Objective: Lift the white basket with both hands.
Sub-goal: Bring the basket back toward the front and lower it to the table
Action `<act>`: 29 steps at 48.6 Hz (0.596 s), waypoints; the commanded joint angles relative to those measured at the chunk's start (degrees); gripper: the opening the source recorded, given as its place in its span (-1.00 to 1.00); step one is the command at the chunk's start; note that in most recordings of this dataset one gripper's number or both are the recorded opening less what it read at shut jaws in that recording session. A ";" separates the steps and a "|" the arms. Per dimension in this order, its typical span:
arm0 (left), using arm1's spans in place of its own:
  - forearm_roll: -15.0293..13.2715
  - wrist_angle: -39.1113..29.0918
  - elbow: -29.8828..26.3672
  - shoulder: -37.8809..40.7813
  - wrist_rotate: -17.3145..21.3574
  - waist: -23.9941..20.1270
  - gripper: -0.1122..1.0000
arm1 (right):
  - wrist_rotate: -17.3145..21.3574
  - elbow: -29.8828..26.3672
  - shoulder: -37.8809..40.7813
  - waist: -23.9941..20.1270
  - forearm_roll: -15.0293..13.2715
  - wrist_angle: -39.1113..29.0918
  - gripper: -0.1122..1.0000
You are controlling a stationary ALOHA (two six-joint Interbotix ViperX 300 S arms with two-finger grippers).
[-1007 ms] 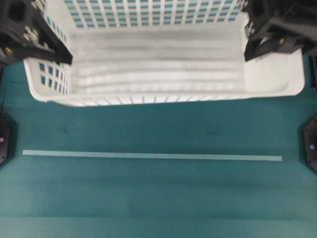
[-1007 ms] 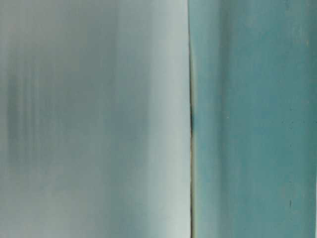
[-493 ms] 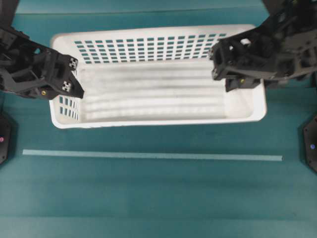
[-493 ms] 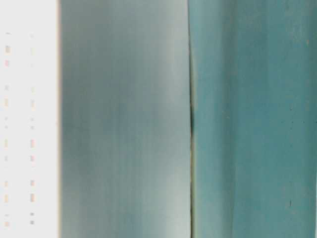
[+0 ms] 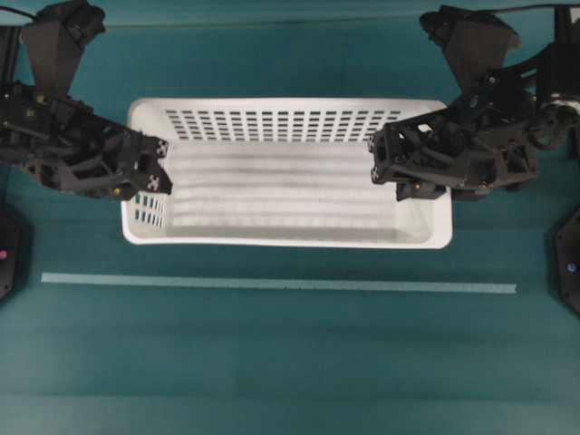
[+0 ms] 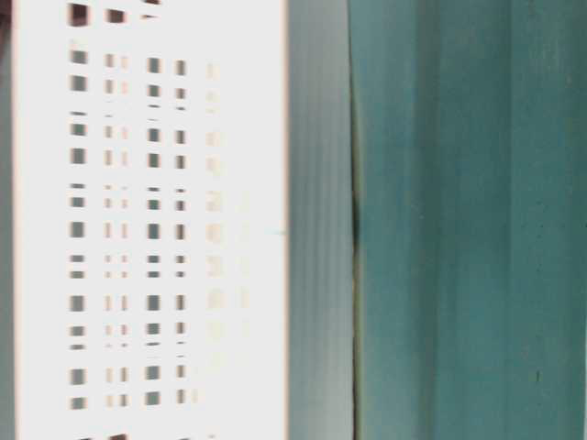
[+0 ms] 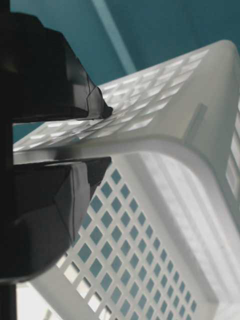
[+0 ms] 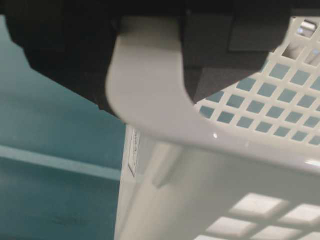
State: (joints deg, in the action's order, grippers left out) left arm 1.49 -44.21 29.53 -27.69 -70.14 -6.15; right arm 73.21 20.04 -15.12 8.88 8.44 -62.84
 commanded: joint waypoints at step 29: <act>0.26 14.68 10.11 6.86 1.32 -0.44 -0.66 | -0.70 10.02 8.70 -1.49 0.88 14.85 -0.45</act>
State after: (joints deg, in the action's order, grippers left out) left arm 1.49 -32.17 41.04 -22.59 -70.05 -6.68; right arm 73.30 30.94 -9.14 8.44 9.05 -49.22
